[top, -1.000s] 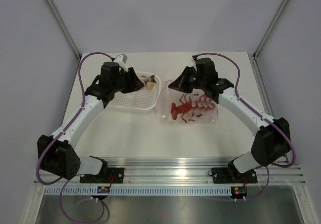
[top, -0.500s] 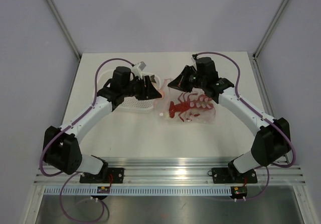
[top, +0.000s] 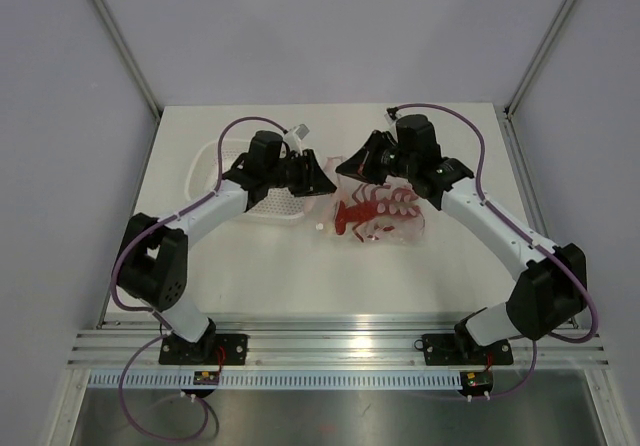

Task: Place the food in the zip-top bag and seal the zipper
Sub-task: Place the fake food in the zipper food storage bag.

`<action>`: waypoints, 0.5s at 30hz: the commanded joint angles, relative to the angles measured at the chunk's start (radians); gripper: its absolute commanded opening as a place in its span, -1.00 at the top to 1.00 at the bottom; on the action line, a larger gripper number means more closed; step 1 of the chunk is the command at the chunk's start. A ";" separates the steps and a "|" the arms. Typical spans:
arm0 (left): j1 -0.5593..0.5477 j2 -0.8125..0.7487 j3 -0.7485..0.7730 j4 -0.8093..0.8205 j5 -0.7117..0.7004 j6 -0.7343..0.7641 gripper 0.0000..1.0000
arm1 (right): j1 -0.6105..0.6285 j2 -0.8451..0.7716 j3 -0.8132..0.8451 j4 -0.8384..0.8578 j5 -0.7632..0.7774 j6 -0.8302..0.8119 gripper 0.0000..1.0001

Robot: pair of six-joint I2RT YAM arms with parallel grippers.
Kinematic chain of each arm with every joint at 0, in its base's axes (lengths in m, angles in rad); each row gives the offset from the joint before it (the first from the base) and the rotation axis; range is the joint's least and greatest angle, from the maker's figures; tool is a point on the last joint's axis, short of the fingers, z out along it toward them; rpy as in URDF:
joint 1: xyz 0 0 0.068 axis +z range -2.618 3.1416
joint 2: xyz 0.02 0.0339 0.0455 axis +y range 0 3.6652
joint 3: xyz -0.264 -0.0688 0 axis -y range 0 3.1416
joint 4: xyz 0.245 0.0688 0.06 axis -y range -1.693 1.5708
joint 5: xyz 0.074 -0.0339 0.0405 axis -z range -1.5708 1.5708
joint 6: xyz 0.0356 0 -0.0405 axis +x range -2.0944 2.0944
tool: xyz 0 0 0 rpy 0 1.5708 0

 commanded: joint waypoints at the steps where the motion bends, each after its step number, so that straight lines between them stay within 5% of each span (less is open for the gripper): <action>1: -0.033 0.041 0.093 0.116 0.021 -0.045 -0.14 | -0.005 -0.087 -0.004 0.065 -0.041 0.021 1.00; 2: -0.039 0.049 0.099 0.118 0.022 -0.046 -0.44 | -0.006 -0.091 -0.007 0.065 -0.039 0.022 1.00; 5: -0.057 0.058 0.115 0.093 0.024 -0.034 -0.87 | -0.005 -0.108 -0.015 0.053 -0.033 0.019 1.00; 15: -0.059 -0.144 0.095 -0.233 0.004 0.210 -0.50 | -0.006 -0.127 -0.035 0.033 -0.006 0.010 1.00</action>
